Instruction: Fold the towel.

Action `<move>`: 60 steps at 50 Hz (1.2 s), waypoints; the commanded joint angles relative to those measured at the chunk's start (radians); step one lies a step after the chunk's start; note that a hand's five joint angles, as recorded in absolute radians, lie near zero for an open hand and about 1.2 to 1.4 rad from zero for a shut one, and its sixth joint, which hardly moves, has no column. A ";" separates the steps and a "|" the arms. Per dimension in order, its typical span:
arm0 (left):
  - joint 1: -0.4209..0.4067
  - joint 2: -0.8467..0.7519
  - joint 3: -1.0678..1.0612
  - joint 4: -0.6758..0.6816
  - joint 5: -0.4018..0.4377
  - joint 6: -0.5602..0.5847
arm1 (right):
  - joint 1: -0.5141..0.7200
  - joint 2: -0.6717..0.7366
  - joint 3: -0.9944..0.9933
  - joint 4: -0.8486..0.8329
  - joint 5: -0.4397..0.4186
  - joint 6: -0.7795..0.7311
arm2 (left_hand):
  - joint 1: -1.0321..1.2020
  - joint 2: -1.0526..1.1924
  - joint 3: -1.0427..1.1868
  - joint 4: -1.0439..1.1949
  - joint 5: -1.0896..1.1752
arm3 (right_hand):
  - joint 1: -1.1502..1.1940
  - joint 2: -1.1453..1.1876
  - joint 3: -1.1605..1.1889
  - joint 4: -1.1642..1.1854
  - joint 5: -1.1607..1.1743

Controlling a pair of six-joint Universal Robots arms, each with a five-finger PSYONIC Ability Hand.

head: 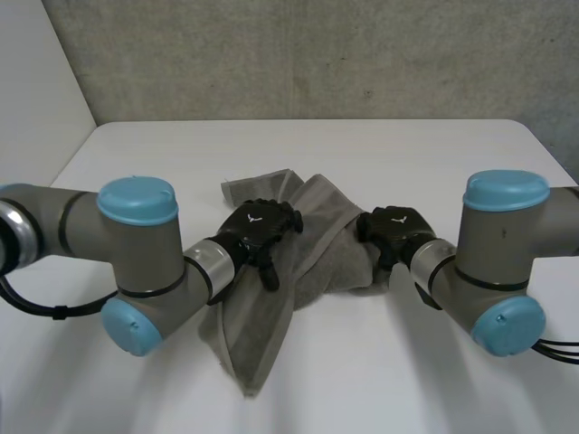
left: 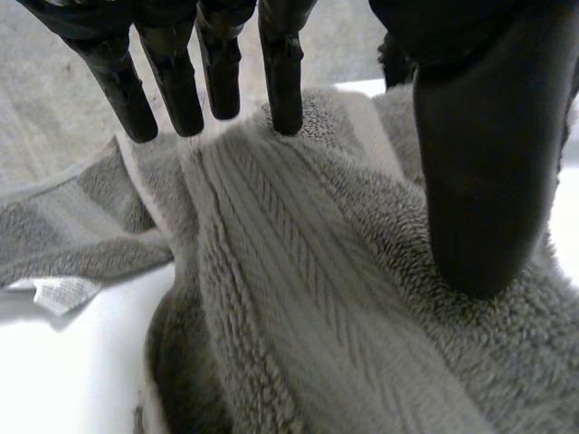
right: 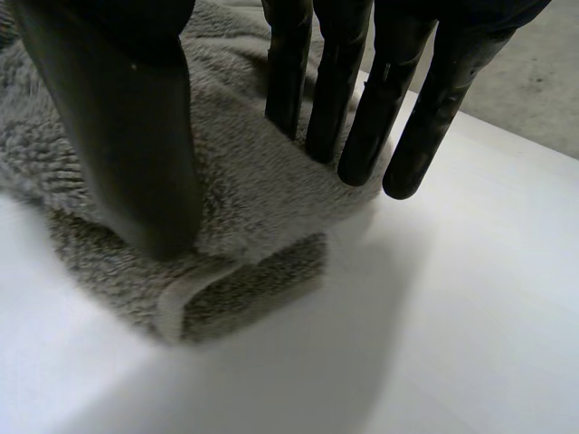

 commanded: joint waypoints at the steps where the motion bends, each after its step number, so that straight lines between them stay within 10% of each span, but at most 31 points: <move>1: -0.009 -0.077 0.059 0.006 -0.084 0.012 | 0.032 0.059 -0.035 -0.006 0.003 -0.008 | 0.124 0.127 0.127 0.133 0.122 | 0.252 0.251 0.252 0.253 0.259; 5: -0.009 -0.090 0.087 0.003 -0.137 0.047 | 0.035 0.068 -0.064 0.001 -0.002 -0.010 | 0.650 0.653 0.653 0.659 0.648 | 0.682 0.681 0.683 0.683 0.689; 12: 0.022 0.040 0.059 0.003 -0.167 0.047 | 0.003 -0.077 -0.078 0.008 0.000 -0.005 | 1.081 1.084 1.084 1.090 1.078 | 0.684 0.683 0.684 0.685 0.690; 30: 0.319 0.286 -0.056 0.018 -0.155 -0.071 | -0.177 -0.340 -0.054 0.149 -0.112 -0.103 | 1.049 1.052 1.052 1.058 1.047 | 0.684 0.683 0.684 0.685 0.690; 49: 0.438 0.277 -0.246 0.015 0.081 -0.098 | 0.217 -0.334 0.282 0.176 -0.137 -0.182 | 0.398 0.400 0.400 0.406 0.395 | 0.684 0.683 0.684 0.685 0.690; 51: 0.434 0.285 -0.246 0.015 0.083 -0.098 | 0.216 -0.343 0.281 0.176 -0.135 -0.185 | 0.392 0.394 0.394 0.400 0.389 | 0.544 0.543 0.544 0.545 0.550; 53: 0.428 0.297 -0.243 0.015 0.083 -0.102 | 0.211 -0.392 0.270 0.175 -0.131 -0.182 | 0.386 0.388 0.389 0.395 0.383 | -0.382 -0.382 -0.381 -0.380 -0.375; 60: 0.314 0.328 -0.203 0.016 0.083 -0.108 | 0.061 -0.466 0.249 0.178 -0.123 -0.173 | 0.324 0.327 0.327 0.333 0.322 | -0.538 -0.539 -0.538 -0.537 -0.532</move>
